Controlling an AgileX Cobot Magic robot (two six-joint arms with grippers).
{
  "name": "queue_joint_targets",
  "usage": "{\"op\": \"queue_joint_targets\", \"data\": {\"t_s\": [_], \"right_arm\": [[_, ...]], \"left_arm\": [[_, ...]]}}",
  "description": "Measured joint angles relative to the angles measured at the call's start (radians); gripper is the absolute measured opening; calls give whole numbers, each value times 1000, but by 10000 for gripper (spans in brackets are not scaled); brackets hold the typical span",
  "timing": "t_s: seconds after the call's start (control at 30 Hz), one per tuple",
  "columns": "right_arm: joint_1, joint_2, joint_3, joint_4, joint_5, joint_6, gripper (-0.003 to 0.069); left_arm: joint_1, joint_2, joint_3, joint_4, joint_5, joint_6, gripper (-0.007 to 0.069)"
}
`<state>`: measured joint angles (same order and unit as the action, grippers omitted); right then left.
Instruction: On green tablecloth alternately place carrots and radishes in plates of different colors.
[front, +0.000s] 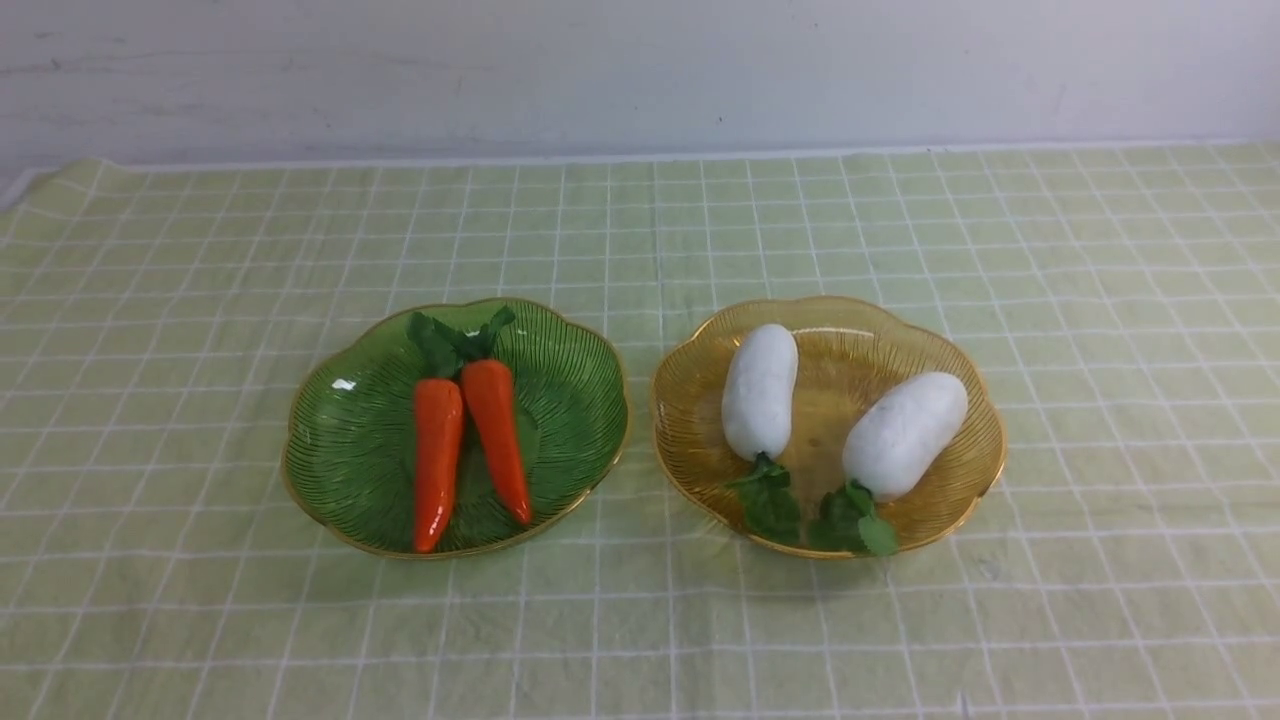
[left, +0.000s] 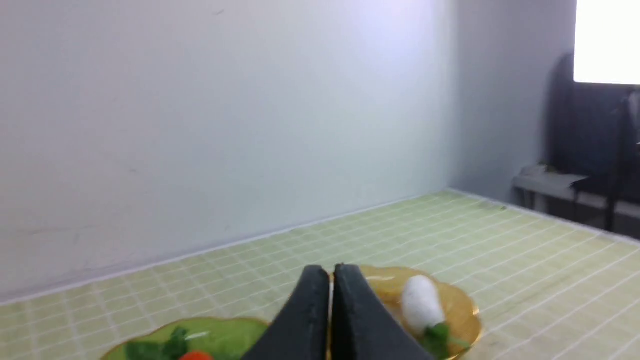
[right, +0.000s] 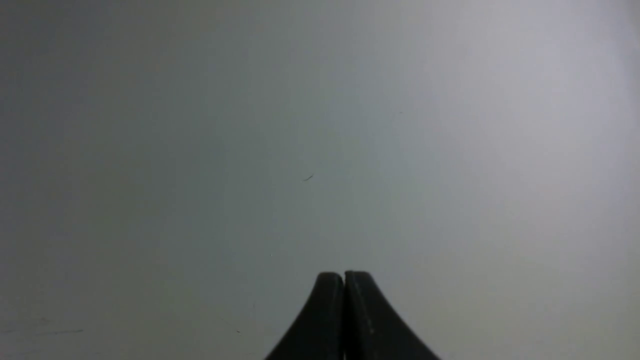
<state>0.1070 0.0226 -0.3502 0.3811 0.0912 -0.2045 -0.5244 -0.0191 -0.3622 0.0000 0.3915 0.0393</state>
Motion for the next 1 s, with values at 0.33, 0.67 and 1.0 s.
{"op": "queue_joint_targets", "data": {"t_s": [0.33,0.67,1.0], "right_arm": [[0,0,0,0,8,0,-15],[0,0,0,0,8,0,-15],[0,0,0,0,8,0,-15]], "left_arm": [[386,0,323,-47,-35,80,-8],[453,0,390,-34,-17,80,-8],[460,0,390,-20,-14,82,-8]]}}
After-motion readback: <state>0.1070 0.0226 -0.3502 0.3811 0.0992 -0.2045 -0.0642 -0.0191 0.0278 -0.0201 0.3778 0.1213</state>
